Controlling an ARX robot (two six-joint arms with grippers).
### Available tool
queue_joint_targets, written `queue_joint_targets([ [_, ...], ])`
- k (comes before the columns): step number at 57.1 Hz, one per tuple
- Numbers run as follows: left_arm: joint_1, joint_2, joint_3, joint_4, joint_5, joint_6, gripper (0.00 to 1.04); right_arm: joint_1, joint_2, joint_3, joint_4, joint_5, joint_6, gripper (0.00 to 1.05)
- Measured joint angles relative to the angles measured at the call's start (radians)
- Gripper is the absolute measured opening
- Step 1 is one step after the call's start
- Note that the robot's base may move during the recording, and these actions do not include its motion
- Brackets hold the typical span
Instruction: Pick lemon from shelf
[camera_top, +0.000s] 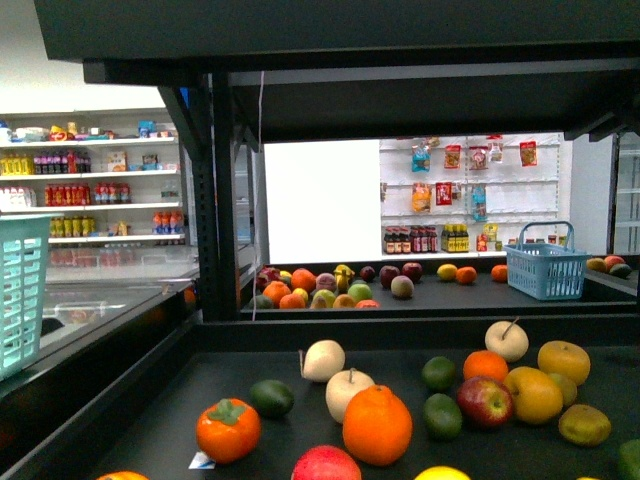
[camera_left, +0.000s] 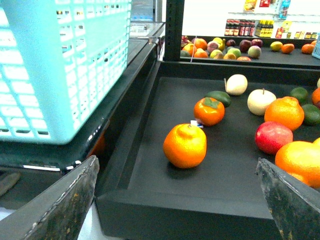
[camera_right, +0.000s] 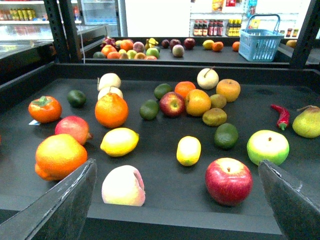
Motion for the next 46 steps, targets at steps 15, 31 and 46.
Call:
queue_joint_targets([
  [15, 0.0, 0.0, 0.0, 0.0, 0.0, 0.0, 0.97, 0.0, 0.0, 0.0, 0.0, 0.0, 0.0, 0.97],
  [31, 0.0, 0.0, 0.0, 0.0, 0.0, 0.0, 0.97, 0.0, 0.0, 0.0, 0.0, 0.0, 0.0, 0.97],
  [46, 0.0, 0.042, 0.029, -0.085, -0.014, -0.087, 0.97, 0.0, 0.0, 0.0, 0.0, 0.0, 0.0, 0.97],
])
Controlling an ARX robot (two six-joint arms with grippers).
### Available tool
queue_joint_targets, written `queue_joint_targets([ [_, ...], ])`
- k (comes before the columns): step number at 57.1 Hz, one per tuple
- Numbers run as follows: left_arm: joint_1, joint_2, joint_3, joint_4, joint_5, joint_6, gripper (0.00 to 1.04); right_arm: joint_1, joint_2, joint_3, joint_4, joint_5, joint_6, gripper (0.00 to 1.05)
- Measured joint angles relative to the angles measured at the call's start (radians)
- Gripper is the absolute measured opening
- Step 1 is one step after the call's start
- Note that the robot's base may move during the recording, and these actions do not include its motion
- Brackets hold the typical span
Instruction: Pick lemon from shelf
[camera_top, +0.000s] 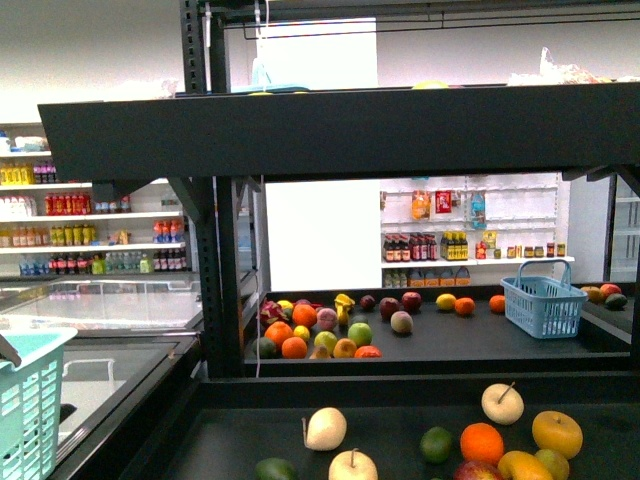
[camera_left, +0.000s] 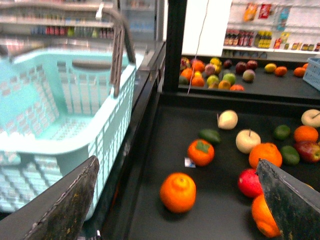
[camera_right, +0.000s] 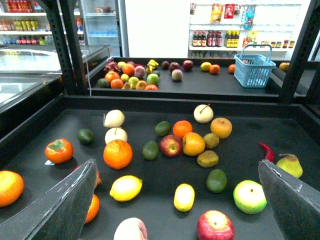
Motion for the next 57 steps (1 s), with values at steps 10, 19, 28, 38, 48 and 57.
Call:
queue_joint_targets([
  [10, 0.15, 0.38, 0.151, 0.034, 0.159, -0.405, 0.97, 0.0, 0.0, 0.0, 0.0, 0.0, 0.0, 0.97],
  [19, 0.364, 0.778, 0.356, 0.151, 0.274, -0.63, 0.97, 0.0, 0.0, 0.0, 0.0, 0.0, 0.0, 0.97],
  [28, 0.444, 1.13, 0.601, 0.214, 0.294, -0.772, 0.97, 0.0, 0.0, 0.0, 0.0, 0.0, 0.0, 0.97],
  [38, 0.444, 1.409, 0.842, 0.253, 0.303, -0.893, 0.97, 0.0, 0.0, 0.0, 0.0, 0.0, 0.0, 0.97],
  [48, 0.425, 1.587, 1.025, 0.288, 0.303, -0.954, 0.97, 0.0, 0.0, 0.0, 0.0, 0.0, 0.0, 0.97],
  [57, 0.405, 1.676, 1.134, 0.31, 0.303, -0.976, 0.97, 0.0, 0.0, 0.0, 0.0, 0.0, 0.0, 0.97],
])
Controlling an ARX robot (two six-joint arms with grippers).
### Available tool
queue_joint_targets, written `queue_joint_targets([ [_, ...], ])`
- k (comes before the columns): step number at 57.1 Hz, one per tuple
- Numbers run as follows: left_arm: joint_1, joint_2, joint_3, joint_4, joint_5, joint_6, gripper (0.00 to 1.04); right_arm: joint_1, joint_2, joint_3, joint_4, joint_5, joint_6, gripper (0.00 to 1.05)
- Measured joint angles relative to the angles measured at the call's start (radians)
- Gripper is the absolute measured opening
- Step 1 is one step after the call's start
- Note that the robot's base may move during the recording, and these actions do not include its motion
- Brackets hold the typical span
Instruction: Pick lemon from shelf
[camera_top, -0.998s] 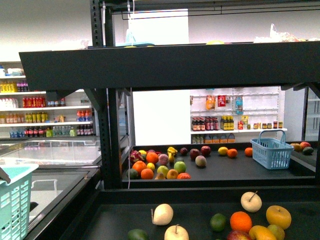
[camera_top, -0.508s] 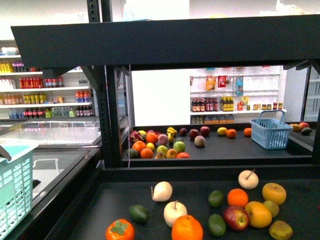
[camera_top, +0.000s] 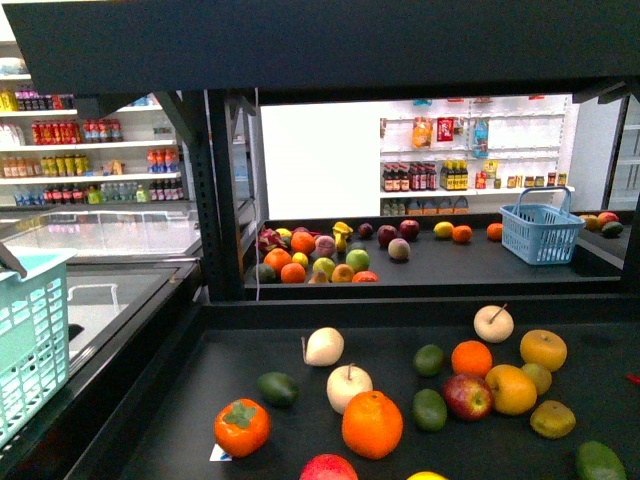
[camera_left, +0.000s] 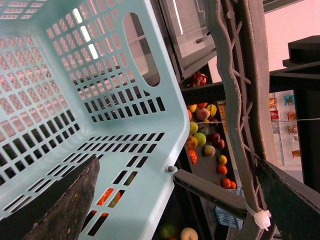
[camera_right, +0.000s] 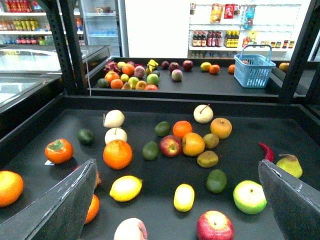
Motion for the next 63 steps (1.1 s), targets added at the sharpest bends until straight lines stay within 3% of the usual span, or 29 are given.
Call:
queue_joint_targets([
  [15, -0.014, 0.068, 0.103, 0.001, -0.017, 0.005, 0.97, 0.0, 0.0, 0.0, 0.0, 0.0, 0.0, 0.97],
  [63, 0.013, -0.015, 0.018, 0.014, 0.001, 0.003, 0.97, 0.0, 0.0, 0.0, 0.0, 0.0, 0.0, 0.97],
])
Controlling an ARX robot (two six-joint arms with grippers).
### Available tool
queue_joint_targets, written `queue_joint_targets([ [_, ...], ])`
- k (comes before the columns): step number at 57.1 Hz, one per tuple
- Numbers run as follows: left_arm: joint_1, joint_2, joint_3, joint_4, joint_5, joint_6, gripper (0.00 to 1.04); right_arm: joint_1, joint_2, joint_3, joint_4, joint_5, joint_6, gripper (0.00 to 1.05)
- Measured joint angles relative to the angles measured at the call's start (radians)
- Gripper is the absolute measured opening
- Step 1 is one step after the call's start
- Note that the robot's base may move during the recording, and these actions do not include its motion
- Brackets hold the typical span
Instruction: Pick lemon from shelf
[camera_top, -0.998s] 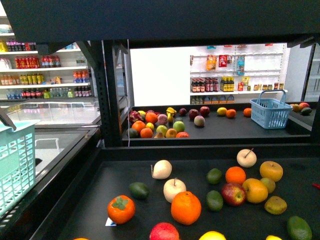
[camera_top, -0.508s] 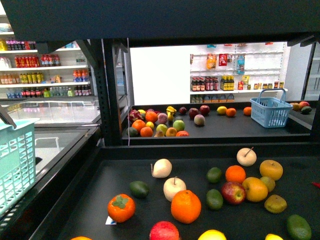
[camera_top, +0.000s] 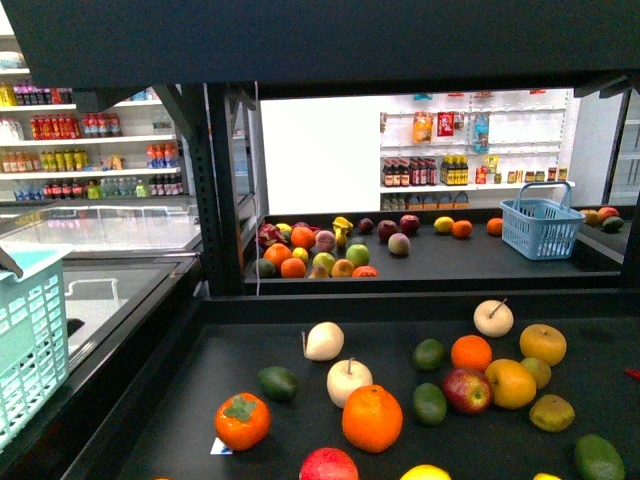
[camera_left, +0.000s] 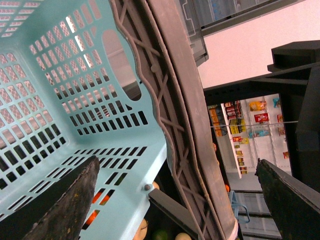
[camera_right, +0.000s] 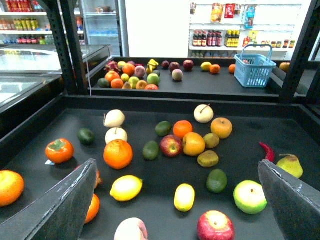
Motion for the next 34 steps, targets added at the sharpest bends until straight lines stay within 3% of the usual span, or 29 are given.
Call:
queue_joint_targets([
  [14, -0.018, 0.086, 0.093, -0.006, -0.021, 0.001, 0.97, 0.0, 0.0, 0.0, 0.0, 0.0, 0.0, 0.97],
  [34, -0.034, 0.1, 0.127, 0.007, -0.027, 0.003, 0.37, 0.0, 0.0, 0.0, 0.0, 0.0, 0.0, 0.97],
])
